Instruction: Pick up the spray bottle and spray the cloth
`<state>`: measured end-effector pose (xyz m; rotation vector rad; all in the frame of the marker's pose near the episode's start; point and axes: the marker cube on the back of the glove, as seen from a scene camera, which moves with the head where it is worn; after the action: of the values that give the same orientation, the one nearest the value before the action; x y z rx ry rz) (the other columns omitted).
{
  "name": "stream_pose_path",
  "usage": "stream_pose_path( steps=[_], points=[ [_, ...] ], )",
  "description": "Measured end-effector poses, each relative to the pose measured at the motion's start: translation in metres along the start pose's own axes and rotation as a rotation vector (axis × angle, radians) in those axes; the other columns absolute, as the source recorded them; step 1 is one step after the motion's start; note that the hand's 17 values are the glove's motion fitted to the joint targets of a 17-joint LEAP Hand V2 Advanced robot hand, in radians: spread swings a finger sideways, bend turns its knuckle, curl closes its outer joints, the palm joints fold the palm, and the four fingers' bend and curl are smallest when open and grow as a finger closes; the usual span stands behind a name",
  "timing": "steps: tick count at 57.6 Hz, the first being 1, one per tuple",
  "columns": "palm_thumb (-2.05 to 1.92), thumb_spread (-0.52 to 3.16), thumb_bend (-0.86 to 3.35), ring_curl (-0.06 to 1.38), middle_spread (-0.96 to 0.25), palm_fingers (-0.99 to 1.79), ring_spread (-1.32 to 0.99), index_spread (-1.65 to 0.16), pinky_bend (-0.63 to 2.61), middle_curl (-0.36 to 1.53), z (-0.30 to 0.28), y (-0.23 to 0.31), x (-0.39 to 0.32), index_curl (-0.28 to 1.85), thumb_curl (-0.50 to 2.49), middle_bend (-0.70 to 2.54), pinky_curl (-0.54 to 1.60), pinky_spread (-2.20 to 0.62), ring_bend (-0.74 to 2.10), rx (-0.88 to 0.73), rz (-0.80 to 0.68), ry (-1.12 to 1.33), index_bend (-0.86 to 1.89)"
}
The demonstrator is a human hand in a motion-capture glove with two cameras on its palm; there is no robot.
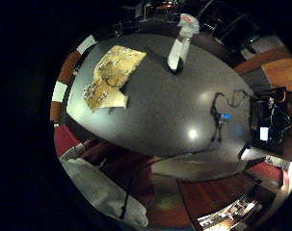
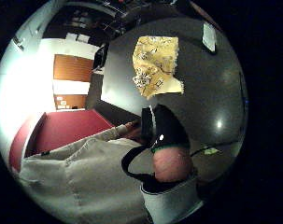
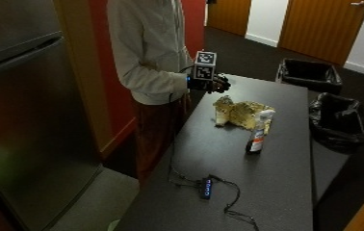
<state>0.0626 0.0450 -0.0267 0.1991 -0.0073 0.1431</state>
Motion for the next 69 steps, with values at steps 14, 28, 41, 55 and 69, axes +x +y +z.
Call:
stream_pose_path(
  steps=[14, 28, 41, 55, 69],
  points=[
    [0.66, 1.13, -0.02, 0.24, -0.07, 0.38, -0.01, -0.40, 0.27, 0.32, -0.016, 0.016, 0.040, 0.33, 0.40, 0.20, 0.22, 0.18, 0.20, 0.111, 0.109, -0.006, 0.16],
    [0.71, 1.09, -0.02, 0.27, -0.07, 0.38, -0.03, -0.36, 0.30, 0.35, -0.030, 0.021, 0.084, 0.28, 0.42, 0.24, 0.25, 0.15, 0.25, 0.220, 0.176, -0.035, 0.08],
    [0.71, 1.03, -0.03, 0.30, -0.07, 0.30, -0.04, -0.31, 0.39, 0.36, -0.032, 0.009, 0.102, 0.21, 0.43, 0.27, 0.28, 0.14, 0.33, 0.283, 0.173, -0.095, 0.08],
    [0.65, 1.00, -0.04, 0.31, -0.07, 0.26, -0.04, -0.29, 0.44, 0.36, -0.018, -0.012, 0.103, 0.20, 0.41, 0.27, 0.30, 0.13, 0.36, 0.366, 0.173, -0.241, 0.11],
    [0.59, 0.98, -0.04, 0.32, -0.07, 0.22, -0.03, -0.26, 0.48, 0.37, 0.002, -0.044, 0.110, 0.19, 0.38, 0.27, 0.31, 0.11, 0.39, 0.412, 0.203, -0.368, 0.11]
  ],
)
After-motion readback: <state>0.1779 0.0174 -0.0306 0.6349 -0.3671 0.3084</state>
